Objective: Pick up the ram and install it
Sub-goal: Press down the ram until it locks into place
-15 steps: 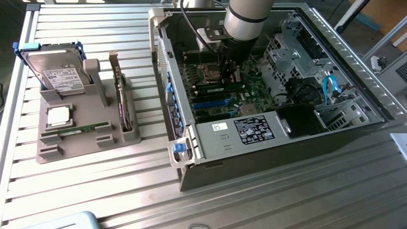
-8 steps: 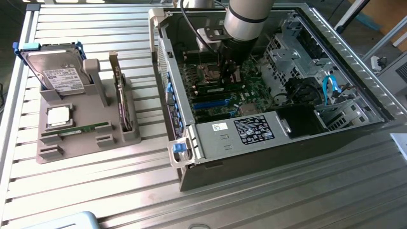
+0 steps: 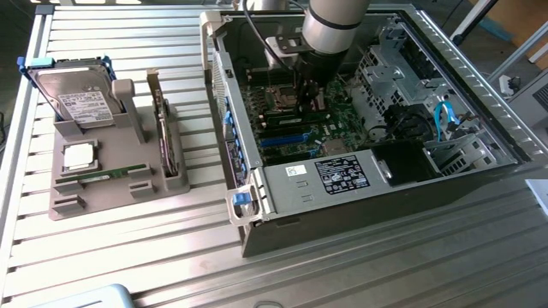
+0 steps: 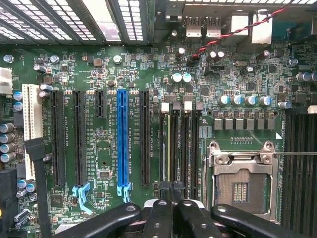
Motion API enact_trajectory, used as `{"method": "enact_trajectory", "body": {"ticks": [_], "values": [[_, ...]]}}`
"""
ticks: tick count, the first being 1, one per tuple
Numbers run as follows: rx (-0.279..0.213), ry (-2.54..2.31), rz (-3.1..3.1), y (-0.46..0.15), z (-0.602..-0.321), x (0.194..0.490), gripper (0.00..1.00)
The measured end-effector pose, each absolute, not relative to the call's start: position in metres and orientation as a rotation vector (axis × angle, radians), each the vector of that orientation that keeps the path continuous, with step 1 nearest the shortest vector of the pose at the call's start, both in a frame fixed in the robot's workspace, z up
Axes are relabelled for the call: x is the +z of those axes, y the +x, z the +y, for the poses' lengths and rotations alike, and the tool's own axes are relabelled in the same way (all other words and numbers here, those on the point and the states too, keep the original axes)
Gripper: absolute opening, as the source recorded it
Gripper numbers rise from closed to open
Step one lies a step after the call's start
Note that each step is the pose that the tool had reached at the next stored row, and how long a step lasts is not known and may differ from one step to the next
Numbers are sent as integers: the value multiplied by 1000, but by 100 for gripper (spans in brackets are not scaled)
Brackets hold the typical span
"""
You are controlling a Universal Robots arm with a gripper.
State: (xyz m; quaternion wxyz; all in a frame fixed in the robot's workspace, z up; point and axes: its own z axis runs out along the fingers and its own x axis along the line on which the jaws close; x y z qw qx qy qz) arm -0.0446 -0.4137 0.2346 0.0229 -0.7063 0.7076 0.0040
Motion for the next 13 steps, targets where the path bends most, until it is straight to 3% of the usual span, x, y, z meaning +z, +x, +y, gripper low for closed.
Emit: {"method": "enact_trajectory", "body": {"ticks": [13], "values": [[11, -2188, 2192, -45, -414, 241, 10]]}}
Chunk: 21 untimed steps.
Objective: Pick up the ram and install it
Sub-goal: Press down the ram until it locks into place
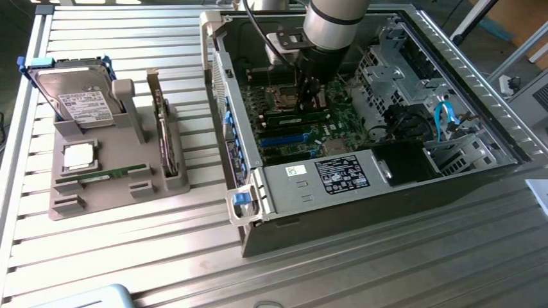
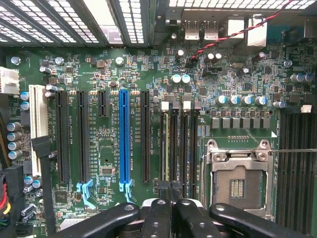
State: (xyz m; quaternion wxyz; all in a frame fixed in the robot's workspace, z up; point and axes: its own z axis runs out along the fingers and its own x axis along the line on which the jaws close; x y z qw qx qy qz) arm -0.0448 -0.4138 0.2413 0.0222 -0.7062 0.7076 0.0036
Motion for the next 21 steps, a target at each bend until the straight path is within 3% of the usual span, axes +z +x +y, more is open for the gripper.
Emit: {"method": "enact_trajectory", "body": {"ticks": [3, 7, 21], "values": [[10, -2188, 2192, -45, -414, 241, 10], [-28, -2206, 2209, -45, -414, 241, 10], [-54, -2194, 2197, -67, -414, 241, 10]]}}
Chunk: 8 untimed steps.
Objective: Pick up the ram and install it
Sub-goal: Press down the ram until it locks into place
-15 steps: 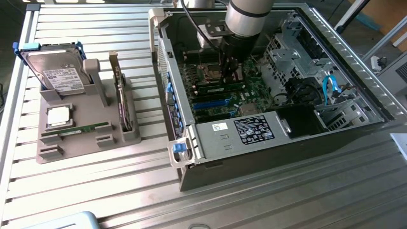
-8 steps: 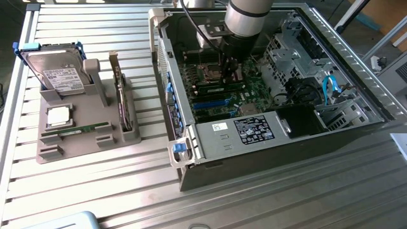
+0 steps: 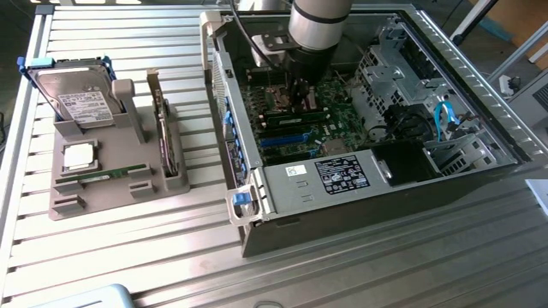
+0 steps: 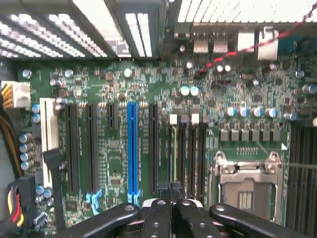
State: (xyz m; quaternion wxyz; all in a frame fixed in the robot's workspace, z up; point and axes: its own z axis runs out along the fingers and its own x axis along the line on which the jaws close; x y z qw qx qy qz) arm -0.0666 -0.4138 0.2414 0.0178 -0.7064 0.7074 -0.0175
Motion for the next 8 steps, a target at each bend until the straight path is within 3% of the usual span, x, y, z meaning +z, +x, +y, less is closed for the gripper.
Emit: {"method": "enact_trajectory", "body": {"ticks": [8], "values": [[-79, -2182, 2186, -86, -414, 241, 10]]}}
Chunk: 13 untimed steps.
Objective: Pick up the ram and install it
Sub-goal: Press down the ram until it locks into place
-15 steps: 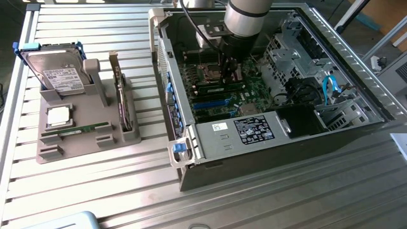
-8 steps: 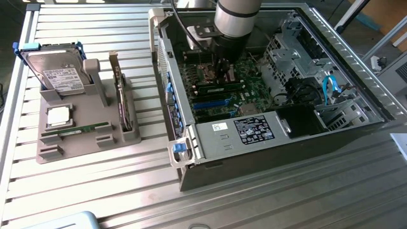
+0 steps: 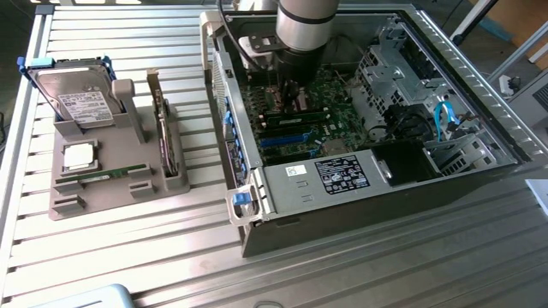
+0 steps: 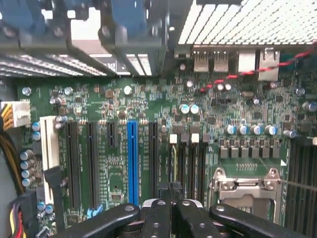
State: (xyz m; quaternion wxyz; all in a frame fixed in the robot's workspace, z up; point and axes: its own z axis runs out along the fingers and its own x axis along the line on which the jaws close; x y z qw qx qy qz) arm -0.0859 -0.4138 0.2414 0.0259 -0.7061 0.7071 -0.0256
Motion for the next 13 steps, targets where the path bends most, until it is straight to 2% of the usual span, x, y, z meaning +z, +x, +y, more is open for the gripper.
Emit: {"method": "enact_trajectory", "body": {"ticks": [13], "values": [[-92, -2176, 2180, -102, -414, 241, 10]]}}
